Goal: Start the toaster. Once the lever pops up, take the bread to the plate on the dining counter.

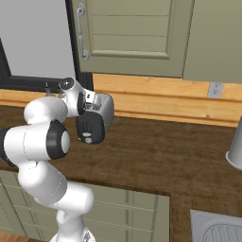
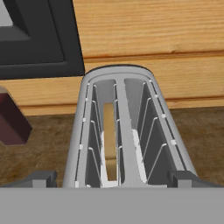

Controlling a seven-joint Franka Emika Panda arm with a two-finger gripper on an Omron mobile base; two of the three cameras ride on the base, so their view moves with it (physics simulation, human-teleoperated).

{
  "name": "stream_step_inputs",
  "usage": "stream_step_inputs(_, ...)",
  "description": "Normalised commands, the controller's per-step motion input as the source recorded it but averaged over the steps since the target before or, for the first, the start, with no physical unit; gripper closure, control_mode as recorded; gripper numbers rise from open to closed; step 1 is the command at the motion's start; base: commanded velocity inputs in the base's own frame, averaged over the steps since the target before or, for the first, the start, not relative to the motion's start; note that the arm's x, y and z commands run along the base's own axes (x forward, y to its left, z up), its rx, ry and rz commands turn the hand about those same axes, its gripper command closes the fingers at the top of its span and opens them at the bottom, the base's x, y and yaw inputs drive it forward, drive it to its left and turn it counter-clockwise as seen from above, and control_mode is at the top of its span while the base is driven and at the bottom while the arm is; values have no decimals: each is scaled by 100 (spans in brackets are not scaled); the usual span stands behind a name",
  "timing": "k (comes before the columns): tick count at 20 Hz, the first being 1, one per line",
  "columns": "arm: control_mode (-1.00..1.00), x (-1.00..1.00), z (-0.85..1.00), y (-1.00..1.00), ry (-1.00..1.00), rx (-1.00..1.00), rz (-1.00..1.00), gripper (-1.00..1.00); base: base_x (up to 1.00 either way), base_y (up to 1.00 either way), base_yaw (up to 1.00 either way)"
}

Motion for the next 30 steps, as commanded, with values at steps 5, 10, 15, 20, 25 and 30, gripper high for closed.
stream_step_inputs(5,-100,0,0,0,0,0,0,-100,0,0,0)
stream_step_inputs(10,-100,0,0,0,0,0,0,-100,0,0,0)
stream_step_inputs(15,-100,0,0,0,0,0,0,-100,0,0,0)
stream_step_inputs(20,-100,0,0,0,0,0,0,-100,0,0,0)
stream_step_inputs(25,-100,0,0,0,0,0,0,-100,0,0,0)
stream_step_inputs(30,-100,0,0,0,0,0,0,-100,0,0,0)
